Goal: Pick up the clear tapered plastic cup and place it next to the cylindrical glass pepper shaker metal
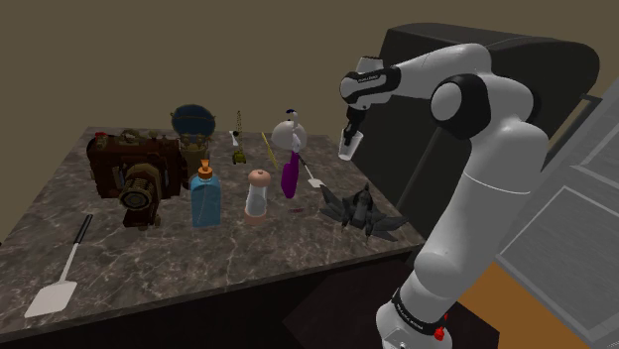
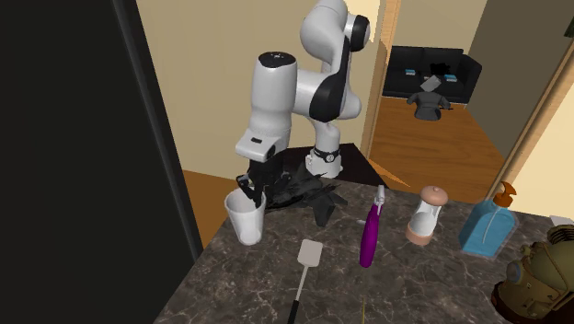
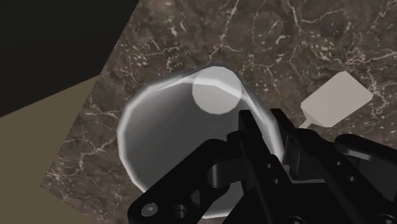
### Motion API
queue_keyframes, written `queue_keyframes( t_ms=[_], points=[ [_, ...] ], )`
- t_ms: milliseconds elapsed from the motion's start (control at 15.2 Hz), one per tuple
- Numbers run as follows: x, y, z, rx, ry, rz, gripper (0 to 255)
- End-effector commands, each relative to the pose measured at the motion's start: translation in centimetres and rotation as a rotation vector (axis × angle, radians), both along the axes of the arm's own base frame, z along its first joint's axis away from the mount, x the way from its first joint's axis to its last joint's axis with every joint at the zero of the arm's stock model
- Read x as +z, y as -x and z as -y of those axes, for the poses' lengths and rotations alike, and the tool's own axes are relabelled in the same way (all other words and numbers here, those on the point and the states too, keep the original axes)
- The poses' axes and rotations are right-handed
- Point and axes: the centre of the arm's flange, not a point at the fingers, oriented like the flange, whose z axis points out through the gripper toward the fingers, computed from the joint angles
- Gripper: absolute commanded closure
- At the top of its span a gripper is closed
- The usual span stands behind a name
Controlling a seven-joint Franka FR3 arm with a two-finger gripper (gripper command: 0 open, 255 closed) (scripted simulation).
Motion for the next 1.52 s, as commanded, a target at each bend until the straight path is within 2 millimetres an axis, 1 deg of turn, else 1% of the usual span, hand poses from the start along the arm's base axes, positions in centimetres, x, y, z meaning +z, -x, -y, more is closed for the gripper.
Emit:
queue_keyframes(
  t_ms=[0, 1452],
  points=[
    [1.0, -0.1, -0.1, 0.0, 0.0, 0.0, 255],
    [12.6, -0.1, -0.1, 0.0, 0.0, 0.0, 255]
  ],
)
